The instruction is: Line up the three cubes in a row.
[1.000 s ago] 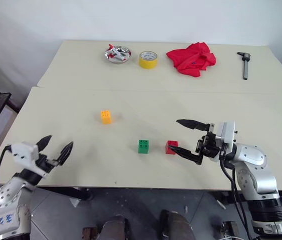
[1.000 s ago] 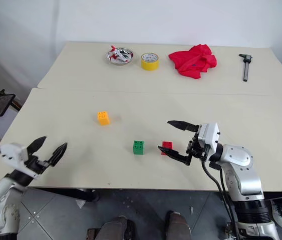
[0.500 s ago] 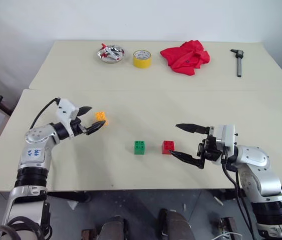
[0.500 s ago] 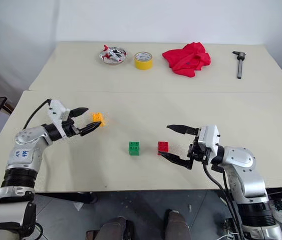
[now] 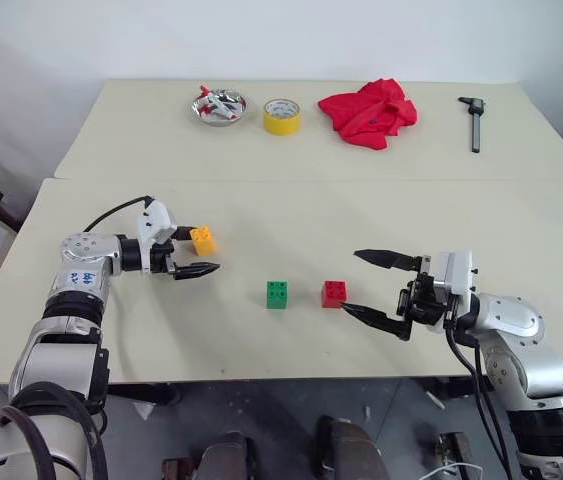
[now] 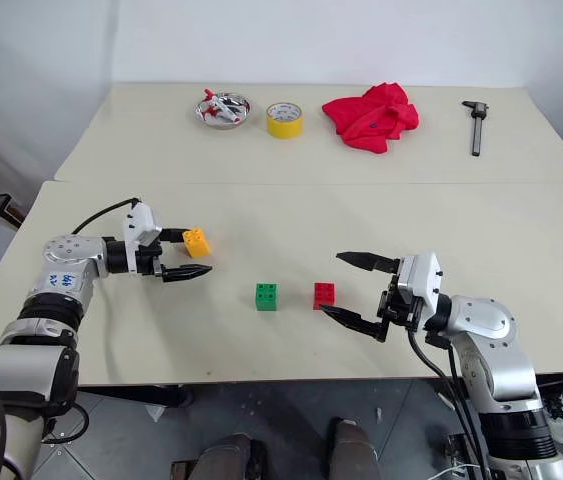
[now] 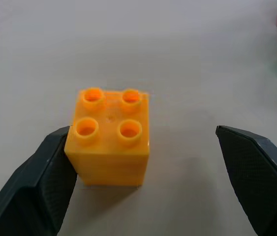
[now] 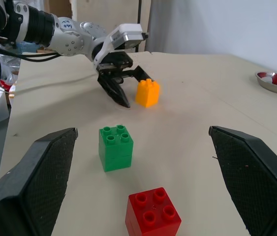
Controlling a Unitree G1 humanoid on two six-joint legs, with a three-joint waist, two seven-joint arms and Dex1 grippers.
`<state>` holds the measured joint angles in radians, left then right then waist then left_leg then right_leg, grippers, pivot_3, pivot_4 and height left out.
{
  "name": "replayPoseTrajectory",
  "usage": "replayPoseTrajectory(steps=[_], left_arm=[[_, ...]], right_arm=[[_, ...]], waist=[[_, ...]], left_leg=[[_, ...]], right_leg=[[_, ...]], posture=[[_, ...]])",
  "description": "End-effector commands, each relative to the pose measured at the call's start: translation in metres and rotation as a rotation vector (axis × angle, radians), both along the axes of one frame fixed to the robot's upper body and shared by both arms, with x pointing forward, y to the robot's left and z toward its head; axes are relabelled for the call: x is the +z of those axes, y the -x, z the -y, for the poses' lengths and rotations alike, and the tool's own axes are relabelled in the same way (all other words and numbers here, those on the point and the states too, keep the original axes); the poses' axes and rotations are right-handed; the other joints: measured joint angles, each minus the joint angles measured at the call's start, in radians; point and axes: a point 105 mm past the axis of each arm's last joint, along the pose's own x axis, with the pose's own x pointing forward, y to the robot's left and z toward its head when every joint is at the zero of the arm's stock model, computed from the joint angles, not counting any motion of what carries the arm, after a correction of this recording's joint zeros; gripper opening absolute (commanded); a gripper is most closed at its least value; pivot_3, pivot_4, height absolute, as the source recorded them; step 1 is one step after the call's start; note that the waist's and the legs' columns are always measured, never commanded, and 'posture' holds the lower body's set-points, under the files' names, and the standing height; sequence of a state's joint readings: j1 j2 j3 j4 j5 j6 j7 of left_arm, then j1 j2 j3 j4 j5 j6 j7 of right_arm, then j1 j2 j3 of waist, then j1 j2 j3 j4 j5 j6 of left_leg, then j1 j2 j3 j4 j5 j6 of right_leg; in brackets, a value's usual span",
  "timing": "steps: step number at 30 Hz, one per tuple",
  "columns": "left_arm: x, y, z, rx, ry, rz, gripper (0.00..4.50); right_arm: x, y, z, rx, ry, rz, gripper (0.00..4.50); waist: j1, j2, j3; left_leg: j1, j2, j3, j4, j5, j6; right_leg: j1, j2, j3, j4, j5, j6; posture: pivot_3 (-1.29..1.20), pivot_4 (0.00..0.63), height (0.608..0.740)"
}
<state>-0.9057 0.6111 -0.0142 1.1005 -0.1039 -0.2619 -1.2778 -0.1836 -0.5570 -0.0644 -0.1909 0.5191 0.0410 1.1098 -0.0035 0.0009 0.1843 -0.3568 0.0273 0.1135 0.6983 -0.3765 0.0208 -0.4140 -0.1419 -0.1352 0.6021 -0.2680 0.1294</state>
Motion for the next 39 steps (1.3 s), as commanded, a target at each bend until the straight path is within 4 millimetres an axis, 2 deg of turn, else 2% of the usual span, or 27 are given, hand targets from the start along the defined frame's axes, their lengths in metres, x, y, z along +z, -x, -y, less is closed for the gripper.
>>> replayPoseTrajectory(steps=[1, 8, 11, 15, 21, 28, 30, 33, 35, 37, 39], left_arm=[[0.009, -0.001, -0.003, -0.010, -0.014, 0.034, 3.65], [0.012, -0.001, -0.005, -0.010, 0.012, 0.044, 1.48], [0.017, 0.011, 0.004, -0.133, 0.052, 0.039, 1.49], [0.007, 0.037, 0.015, -0.336, -0.057, 0.032, 1.49], [-0.003, 0.046, 0.032, -0.375, -0.080, 0.034, 1.49], [-0.014, 0.051, 0.032, -0.392, -0.103, -0.002, 1.49], [-0.014, 0.050, 0.033, -0.386, -0.108, 0.006, 2.20], [-0.002, 0.040, 0.031, -0.317, -0.073, 0.052, 3.01], [0.005, 0.041, 0.027, -0.301, -0.043, 0.061, 3.60], [0.011, 0.046, 0.020, -0.290, -0.023, 0.068, 3.60], [0.019, 0.056, 0.004, -0.251, 0.005, 0.071, 3.60]], right_arm=[[0.008, 0.006, -0.002, 0.001, -0.009, 0.041, 4.50], [0.006, 0.006, -0.003, -0.004, -0.012, 0.034, 4.50], [0.006, 0.006, -0.003, 0.002, -0.010, 0.026, 4.50], [0.003, 0.009, 0.002, 0.023, 0.016, -0.004, 4.50], [-0.009, 0.017, 0.011, 0.068, 0.093, -0.063, 4.50], [-0.012, 0.017, 0.015, 0.069, 0.113, -0.075, 4.50], [-0.012, 0.016, 0.015, 0.068, 0.113, -0.076, 4.50], [-0.012, 0.015, 0.015, 0.069, 0.112, -0.076, 4.50], [-0.011, 0.015, 0.015, 0.070, 0.111, -0.073, 4.50], [-0.009, 0.014, 0.016, 0.071, 0.113, -0.069, 4.50], [-0.007, 0.013, 0.020, 0.078, 0.124, -0.063, 4.50]], waist=[[0.002, 0.000, 0.000], [0.001, 0.000, 0.000], [0.001, 0.000, 0.000], [0.000, 0.000, 0.000], [0.004, 0.000, 0.000], [0.003, 0.000, 0.000], [0.003, 0.000, 0.000], [0.004, 0.000, 0.000], [0.005, 0.000, 0.000], [0.003, 0.000, 0.000], [0.000, 0.000, 0.000]], left_leg=[[0.000, 0.000, 0.000, 0.000, 0.000, 0.000], [0.000, 0.000, 0.000, 0.001, 0.000, 0.000], [0.000, 0.000, 0.000, 0.001, 0.000, 0.000], [0.000, 0.000, 0.000, 0.001, 0.000, 0.000], [0.000, 0.001, -0.001, 0.003, 0.000, 0.000], [0.000, 0.001, -0.001, 0.003, 0.000, 0.000], [0.000, 0.001, -0.001, 0.003, 0.000, 0.000], [0.000, 0.001, -0.001, 0.003, 0.000, 0.000], [0.000, 0.001, -0.001, 0.003, 0.000, 0.000], [0.000, 0.001, -0.001, 0.003, 0.000, 0.000], [0.000, 0.001, -0.001, 0.003, 0.000, 0.000]], right_leg=[[0.000, 0.000, 0.000, 0.000, 0.000, 0.000], [0.000, 0.000, 0.000, 0.000, 0.000, 0.000], [0.000, 0.000, 0.000, 0.000, 0.000, 0.000], [0.000, 0.000, 0.000, 0.001, 0.000, 0.000], [0.000, 0.000, 0.001, 0.001, 0.000, 0.000], [0.000, 0.000, 0.001, 0.001, 0.000, 0.000], [0.000, 0.000, 0.001, 0.001, 0.000, 0.000], [0.000, 0.000, 0.001, 0.001, 0.000, 0.000], [0.001, 0.000, 0.001, 0.001, 0.000, 0.000], [0.001, 0.000, 0.001, 0.001, 0.000, 0.000], [0.000, 0.000, 0.001, 0.002, 0.000, 0.000]], posture=[[0.00, 0.150, 0.740], [0.00, 0.150, 0.740], [0.00, 0.150, 0.740], [0.00, 0.150, 0.740], [0.00, 0.150, 0.740], [0.00, 0.150, 0.740], [0.00, 0.150, 0.740], [0.00, 0.150, 0.740], [0.00, 0.150, 0.740], [0.00, 0.150, 0.740], [0.00, 0.150, 0.740]])
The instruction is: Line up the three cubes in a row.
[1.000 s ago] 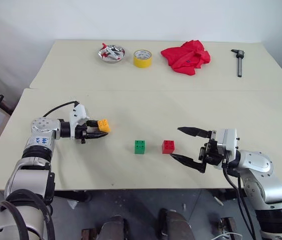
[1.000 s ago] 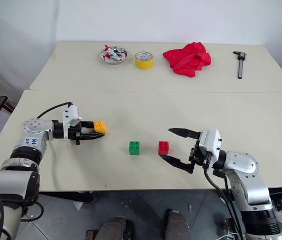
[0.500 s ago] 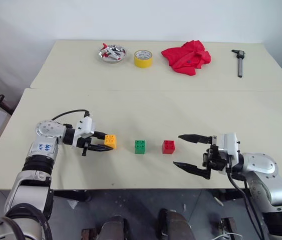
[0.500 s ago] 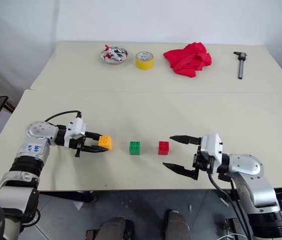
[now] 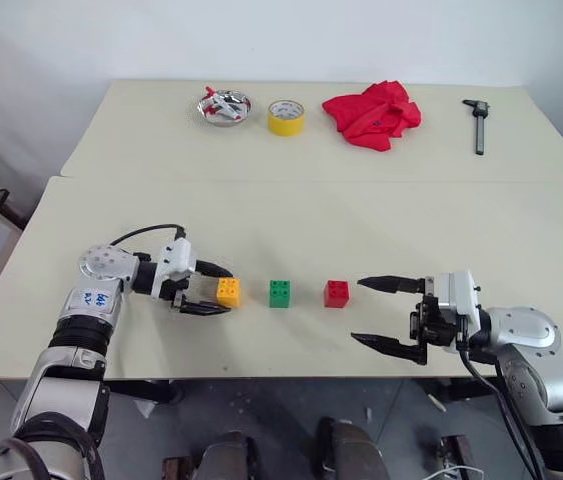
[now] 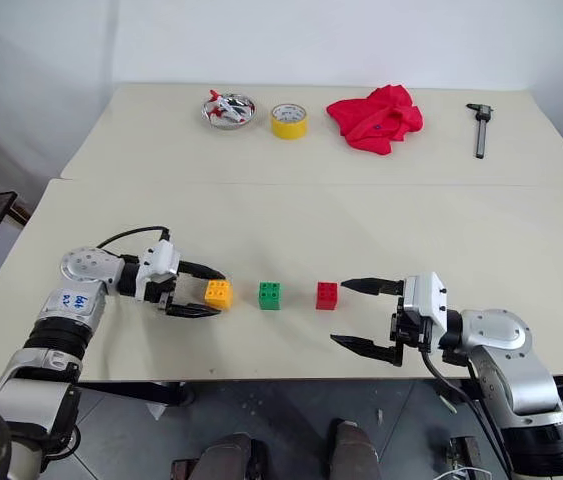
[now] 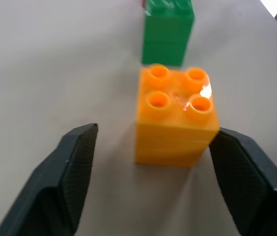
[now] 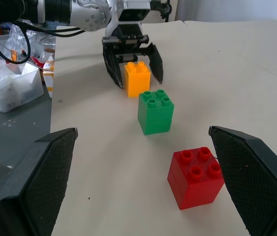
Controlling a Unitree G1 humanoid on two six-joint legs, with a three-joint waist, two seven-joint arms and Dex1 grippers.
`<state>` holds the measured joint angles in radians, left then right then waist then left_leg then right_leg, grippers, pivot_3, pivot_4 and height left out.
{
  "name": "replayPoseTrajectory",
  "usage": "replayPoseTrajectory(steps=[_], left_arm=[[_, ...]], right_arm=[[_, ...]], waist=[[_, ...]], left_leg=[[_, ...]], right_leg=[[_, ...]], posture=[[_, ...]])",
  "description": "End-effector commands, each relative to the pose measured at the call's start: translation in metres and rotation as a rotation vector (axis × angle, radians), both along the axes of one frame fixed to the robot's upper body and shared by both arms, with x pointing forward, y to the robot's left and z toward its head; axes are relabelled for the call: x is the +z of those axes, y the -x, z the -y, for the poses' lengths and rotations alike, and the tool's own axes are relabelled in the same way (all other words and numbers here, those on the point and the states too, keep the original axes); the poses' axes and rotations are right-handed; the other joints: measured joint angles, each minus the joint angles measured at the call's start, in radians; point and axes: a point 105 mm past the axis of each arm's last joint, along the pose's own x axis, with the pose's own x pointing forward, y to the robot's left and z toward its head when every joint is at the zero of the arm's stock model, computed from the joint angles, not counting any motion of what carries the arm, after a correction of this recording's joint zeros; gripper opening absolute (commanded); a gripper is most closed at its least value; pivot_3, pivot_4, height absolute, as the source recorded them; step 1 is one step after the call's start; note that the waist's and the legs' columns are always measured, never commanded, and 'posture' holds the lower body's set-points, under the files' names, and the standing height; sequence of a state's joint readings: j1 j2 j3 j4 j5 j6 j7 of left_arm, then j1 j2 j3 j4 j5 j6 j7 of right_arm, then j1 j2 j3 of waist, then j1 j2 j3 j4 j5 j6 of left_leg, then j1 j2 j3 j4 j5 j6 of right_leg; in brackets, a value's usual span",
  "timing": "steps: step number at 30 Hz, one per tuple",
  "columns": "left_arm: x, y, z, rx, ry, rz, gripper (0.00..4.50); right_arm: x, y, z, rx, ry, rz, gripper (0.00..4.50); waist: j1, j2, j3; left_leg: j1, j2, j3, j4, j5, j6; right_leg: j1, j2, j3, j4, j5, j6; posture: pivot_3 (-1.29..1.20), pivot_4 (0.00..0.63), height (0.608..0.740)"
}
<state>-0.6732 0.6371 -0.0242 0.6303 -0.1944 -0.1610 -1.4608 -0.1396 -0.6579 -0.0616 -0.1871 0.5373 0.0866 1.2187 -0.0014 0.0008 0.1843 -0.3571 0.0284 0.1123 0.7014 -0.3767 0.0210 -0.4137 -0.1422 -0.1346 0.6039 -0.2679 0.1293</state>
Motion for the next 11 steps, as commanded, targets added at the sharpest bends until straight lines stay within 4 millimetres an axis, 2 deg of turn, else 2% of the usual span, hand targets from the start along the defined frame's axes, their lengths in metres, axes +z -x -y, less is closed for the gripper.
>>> replayPoseTrajectory(steps=[1, 3, 5, 11], left_arm=[[0.022, 0.014, -0.029, 0.072, 0.063, 0.042, 3.60], [0.027, 0.022, -0.049, 0.140, 0.058, 0.090, 3.60], [0.031, 0.026, -0.060, 0.198, 0.067, 0.103, 3.60], [0.046, 0.039, -0.080, 0.287, 0.056, 0.151, 3.60]], right_arm=[[0.010, -0.001, 0.011, 0.007, 0.016, 0.038, 4.50], [0.013, -0.002, 0.016, 0.021, 0.039, 0.034, 4.50], [0.014, -0.002, 0.021, 0.032, 0.064, 0.030, 4.50], [0.022, -0.003, 0.032, 0.054, 0.137, 0.035, 4.50]], waist=[[-0.006, 0.000, 0.000], [-0.013, 0.000, 0.000], [-0.015, 0.000, 0.000], [0.005, 0.000, 0.000]], left_leg=[[0.000, 0.000, 0.000, 0.000, 0.000, 0.000], [0.001, 0.001, 0.000, -0.001, 0.000, 0.000], [0.002, 0.001, -0.001, -0.002, 0.000, 0.000], [0.001, 0.002, -0.008, 0.000, -0.001, 0.001]], right_leg=[[0.000, 0.000, 0.000, 0.000, 0.000, 0.000], [0.000, 0.000, 0.001, 0.001, 0.000, 0.000], [0.000, 0.000, 0.001, 0.001, 0.000, 0.000], [0.001, -0.004, 0.001, 0.001, 0.000, 0.000]], posture=[[0.00, 0.150, 0.740], [0.00, 0.150, 0.740], [0.00, 0.150, 0.740], [0.00, 0.150, 0.740]])
